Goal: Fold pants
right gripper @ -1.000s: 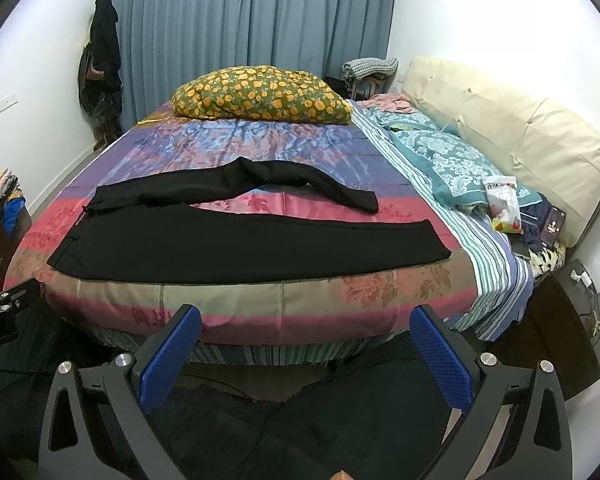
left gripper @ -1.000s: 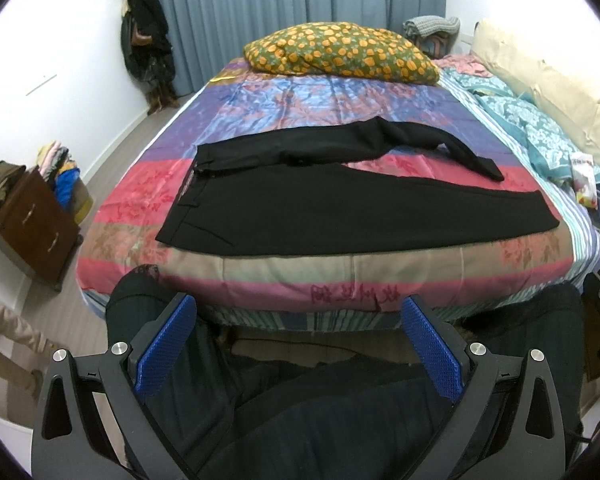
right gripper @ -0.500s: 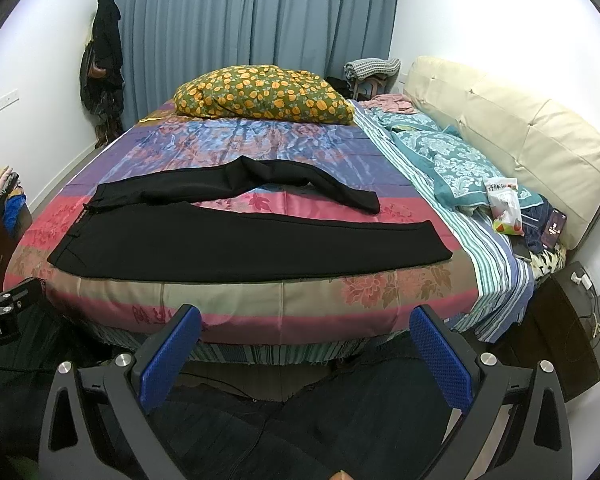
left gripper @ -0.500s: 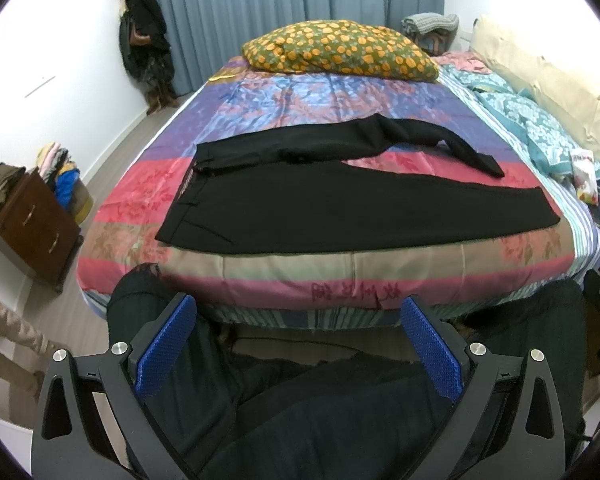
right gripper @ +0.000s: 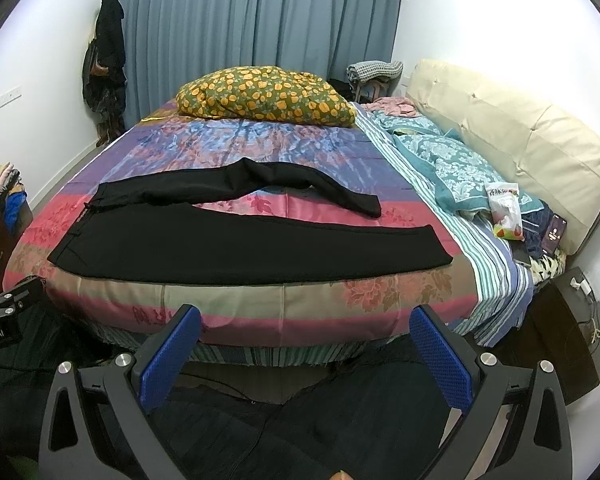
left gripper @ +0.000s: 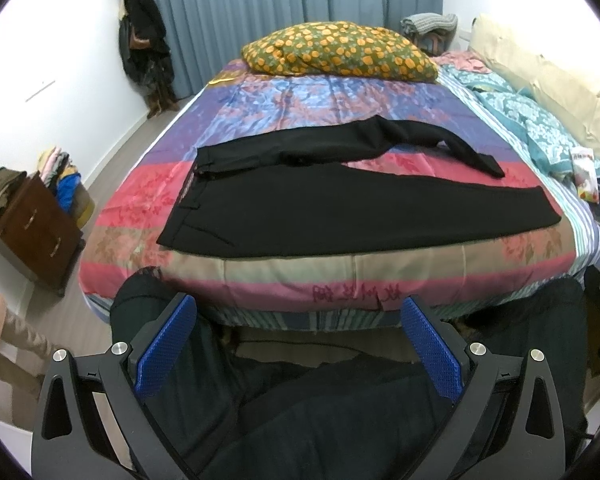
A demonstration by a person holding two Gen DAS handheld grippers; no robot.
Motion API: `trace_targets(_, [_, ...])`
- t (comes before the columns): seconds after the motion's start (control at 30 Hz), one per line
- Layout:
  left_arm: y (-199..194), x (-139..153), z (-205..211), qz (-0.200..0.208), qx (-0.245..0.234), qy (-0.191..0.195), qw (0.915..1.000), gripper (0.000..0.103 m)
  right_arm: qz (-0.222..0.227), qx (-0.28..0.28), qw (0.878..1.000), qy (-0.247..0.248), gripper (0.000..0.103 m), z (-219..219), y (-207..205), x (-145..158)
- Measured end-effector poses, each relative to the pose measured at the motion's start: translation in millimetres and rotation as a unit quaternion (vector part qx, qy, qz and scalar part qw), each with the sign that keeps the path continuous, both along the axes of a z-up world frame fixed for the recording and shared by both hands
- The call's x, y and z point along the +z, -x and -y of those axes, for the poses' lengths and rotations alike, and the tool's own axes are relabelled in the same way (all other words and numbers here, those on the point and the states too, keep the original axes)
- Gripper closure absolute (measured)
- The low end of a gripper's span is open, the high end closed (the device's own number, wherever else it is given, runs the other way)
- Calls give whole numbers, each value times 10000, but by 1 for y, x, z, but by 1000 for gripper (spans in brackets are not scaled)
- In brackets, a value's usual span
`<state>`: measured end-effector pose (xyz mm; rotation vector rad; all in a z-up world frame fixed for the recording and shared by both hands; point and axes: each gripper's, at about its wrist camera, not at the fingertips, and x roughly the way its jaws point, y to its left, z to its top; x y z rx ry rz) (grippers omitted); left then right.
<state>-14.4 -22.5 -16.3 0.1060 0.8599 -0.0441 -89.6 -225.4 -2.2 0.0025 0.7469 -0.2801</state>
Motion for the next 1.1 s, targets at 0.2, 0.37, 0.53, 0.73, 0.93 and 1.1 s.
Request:
trace_targets(0.2, [2,6,-1,90,25,-29,10000,1,-29,4,10000,-11,0,-1,0,0])
trace_targets(0.37, [5,14,-4,252,66,-6,9997,1,-32,78,10000,33,0,-4,0,3])
trace_targets(0.53, [6,14,-3,265,47,-32,9996,1,-63,124,9999,27,0,-6,-1,1])
trace_targets(0.73, [5,13,0,220,36,-86,9997,1,-60,117,9999,16,0,-6,-1,1])
trace_targets(0.93, [5,13,1,213,30,-95,9997,1,-66,102,9999,0,0,-6,-2,-1])
trace_targets(1.1, [4,13,1,216,50,-101,9997,1,-61,105,9999,1,0,-5,-2,-1])
